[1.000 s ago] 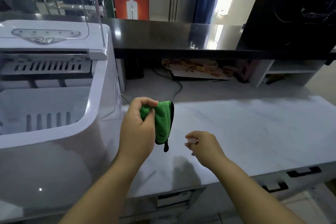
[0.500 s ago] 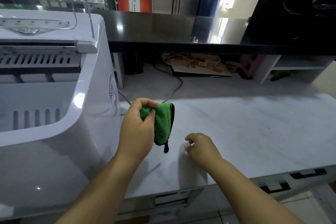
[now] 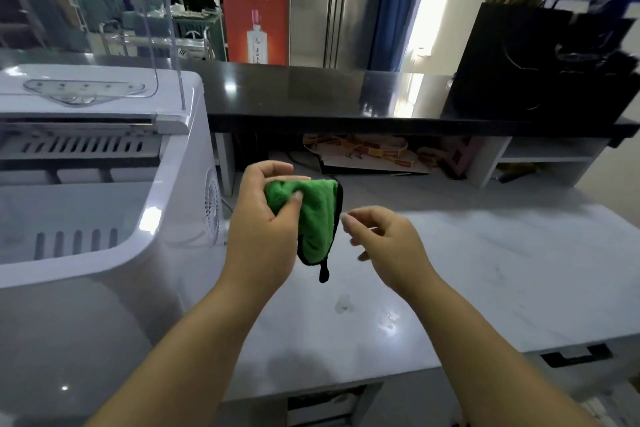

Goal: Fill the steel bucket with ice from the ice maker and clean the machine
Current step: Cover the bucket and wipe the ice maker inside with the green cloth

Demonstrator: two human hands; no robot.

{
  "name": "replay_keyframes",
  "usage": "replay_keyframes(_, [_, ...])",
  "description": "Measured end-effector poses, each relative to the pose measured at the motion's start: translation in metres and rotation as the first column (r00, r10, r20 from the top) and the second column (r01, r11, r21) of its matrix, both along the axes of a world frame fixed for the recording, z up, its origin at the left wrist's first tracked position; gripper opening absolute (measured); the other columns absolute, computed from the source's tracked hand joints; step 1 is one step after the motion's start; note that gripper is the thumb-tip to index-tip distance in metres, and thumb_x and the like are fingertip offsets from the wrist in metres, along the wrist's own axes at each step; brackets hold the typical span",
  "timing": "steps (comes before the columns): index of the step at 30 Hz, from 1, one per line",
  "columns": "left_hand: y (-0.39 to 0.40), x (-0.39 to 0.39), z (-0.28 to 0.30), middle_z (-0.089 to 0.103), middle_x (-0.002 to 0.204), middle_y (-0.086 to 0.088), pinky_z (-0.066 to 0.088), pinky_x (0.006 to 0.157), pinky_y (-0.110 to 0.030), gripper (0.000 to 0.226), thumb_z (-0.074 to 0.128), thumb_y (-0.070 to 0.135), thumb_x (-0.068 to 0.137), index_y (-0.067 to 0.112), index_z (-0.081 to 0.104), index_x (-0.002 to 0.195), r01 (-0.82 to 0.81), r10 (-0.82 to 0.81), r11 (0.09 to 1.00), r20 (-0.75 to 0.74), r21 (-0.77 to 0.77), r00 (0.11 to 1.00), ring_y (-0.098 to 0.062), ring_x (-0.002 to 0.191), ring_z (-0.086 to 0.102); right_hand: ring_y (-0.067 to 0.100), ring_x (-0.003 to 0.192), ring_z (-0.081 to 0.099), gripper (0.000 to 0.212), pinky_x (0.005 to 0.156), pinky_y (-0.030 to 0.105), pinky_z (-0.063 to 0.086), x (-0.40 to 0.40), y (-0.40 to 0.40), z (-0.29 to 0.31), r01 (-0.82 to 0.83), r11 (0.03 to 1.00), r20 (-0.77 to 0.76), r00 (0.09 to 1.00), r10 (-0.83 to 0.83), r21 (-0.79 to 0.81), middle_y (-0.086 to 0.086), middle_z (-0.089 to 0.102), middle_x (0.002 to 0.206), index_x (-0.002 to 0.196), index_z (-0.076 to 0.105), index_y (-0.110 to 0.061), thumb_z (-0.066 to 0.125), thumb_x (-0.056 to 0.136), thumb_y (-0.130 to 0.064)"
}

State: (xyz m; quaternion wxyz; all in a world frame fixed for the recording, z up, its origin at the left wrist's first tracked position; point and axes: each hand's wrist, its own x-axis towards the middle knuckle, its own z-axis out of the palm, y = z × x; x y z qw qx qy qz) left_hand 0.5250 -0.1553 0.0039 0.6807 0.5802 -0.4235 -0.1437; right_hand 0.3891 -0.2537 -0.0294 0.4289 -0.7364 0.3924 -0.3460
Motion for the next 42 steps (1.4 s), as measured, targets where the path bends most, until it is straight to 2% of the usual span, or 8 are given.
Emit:
replay_keyframes(7, [0.011, -0.001, 0.038, 0.063, 0.101, 0.006, 0.057, 0.080, -0.043, 0.026, 0.057, 0.007, 0.091, 0.030, 0.051, 0.102, 0.018, -0.009, 0.996, 0.098, -0.090, 0.995, -0.010, 0.096, 0.063, 0.012, 0.089, 0.067, 0.038, 0.071, 0.027, 0.056, 0.008, 0.020, 0.052, -0.238, 0.971, 0.187, 0.955, 0.230, 0.021, -0.003, 0.071, 0.098, 0.109, 0.063, -0.025, 0.058, 0.079, -0.047])
replay_keyframes(10, [0.017, 0.004, 0.053, 0.062, 0.102, 0.004, 0.057, 0.078, -0.045, 0.023, 0.059, 0.012, 0.090, 0.031, 0.052, 0.102, 0.005, 0.011, 0.992, 0.123, -0.125, 0.992, -0.014, 0.097, 0.063, 0.013, 0.087, 0.068, 0.041, 0.068, 0.022, 0.053, 0.016, 0.026, 0.067, -0.269, 0.963, 0.217, 0.939, 0.267, -0.020, -0.001, 0.070, 0.100, 0.109, 0.061, -0.024, 0.068, 0.073, -0.043])
replay_keyframes(13, [0.026, 0.008, 0.069, 0.061, 0.100, 0.005, 0.057, 0.078, -0.044, 0.020, 0.060, 0.015, 0.090, 0.030, 0.053, 0.102, 0.015, 0.007, 0.986, 0.132, -0.166, 0.991, -0.015, 0.095, 0.063, 0.021, 0.087, 0.070, 0.043, 0.071, 0.029, 0.058, 0.024, 0.032, 0.083, -0.289, 0.957, 0.304, 0.909, 0.285, -0.034, 0.007, 0.071, 0.096, 0.105, 0.063, -0.015, 0.078, 0.071, -0.036])
replay_keyframes(18, [0.043, 0.024, 0.092, 0.061, 0.096, 0.002, 0.058, 0.074, -0.044, 0.020, 0.064, 0.021, 0.086, 0.031, 0.056, 0.100, 0.007, 0.022, 0.973, 0.123, -0.231, 0.992, -0.020, 0.093, 0.065, 0.020, 0.085, 0.070, 0.042, 0.068, 0.028, 0.057, 0.040, 0.046, 0.108, -0.281, 0.957, 0.467, 0.838, 0.283, -0.075, 0.010, 0.070, 0.093, 0.099, 0.061, -0.008, 0.076, 0.063, -0.024])
replay_keyframes(26, [0.076, 0.064, 0.112, 0.061, 0.096, -0.004, 0.060, 0.067, -0.038, 0.022, 0.067, 0.034, 0.078, 0.031, 0.055, 0.097, -0.065, 0.102, 0.963, 0.131, -0.262, 0.986, -0.022, 0.089, 0.066, 0.029, 0.087, 0.068, 0.033, 0.072, 0.036, 0.059, 0.083, 0.074, 0.133, -0.294, 0.943, 0.512, 0.793, 0.331, -0.154, 0.016, 0.069, 0.094, 0.096, 0.062, -0.010, 0.071, 0.068, -0.026])
replay_keyframes(30, [0.091, 0.088, 0.116, 0.060, 0.096, -0.003, 0.058, 0.061, -0.028, 0.015, 0.062, 0.024, 0.084, 0.027, 0.055, 0.097, -0.068, 0.086, 0.961, 0.054, -0.267, 0.995, -0.018, 0.088, 0.066, 0.021, 0.083, 0.069, 0.026, 0.069, 0.031, 0.058, 0.110, 0.088, 0.140, -0.370, 0.921, 0.534, 0.757, 0.376, -0.123, 0.009, 0.069, 0.089, 0.095, 0.062, -0.013, 0.067, 0.072, -0.025])
replay_keyframes(35, [0.104, 0.121, 0.117, 0.059, 0.096, -0.003, 0.059, 0.069, -0.038, 0.013, 0.060, 0.024, 0.088, 0.029, 0.053, 0.097, -0.153, 0.174, 0.960, 0.070, -0.236, 0.982, -0.020, 0.090, 0.064, 0.020, 0.082, 0.068, 0.022, 0.070, 0.030, 0.057, 0.144, 0.108, 0.148, -0.480, 0.873, 0.535, 0.715, 0.449, -0.091, 0.002, 0.069, 0.087, 0.095, 0.061, -0.017, 0.068, 0.075, -0.020])
replay_keyframes(42, [0.122, 0.178, 0.112, 0.065, 0.096, -0.001, 0.058, 0.074, -0.037, 0.027, 0.063, 0.027, 0.087, 0.025, 0.051, 0.110, -0.242, 0.267, 0.958, 0.165, -0.156, 0.950, -0.015, 0.088, 0.066, 0.023, 0.085, 0.068, 0.016, 0.071, 0.031, 0.058, 0.191, 0.118, 0.154, -0.375, 0.908, 0.490, 0.766, 0.417, -0.188, 0.011, 0.068, 0.094, 0.098, 0.062, -0.012, 0.067, 0.084, -0.004])
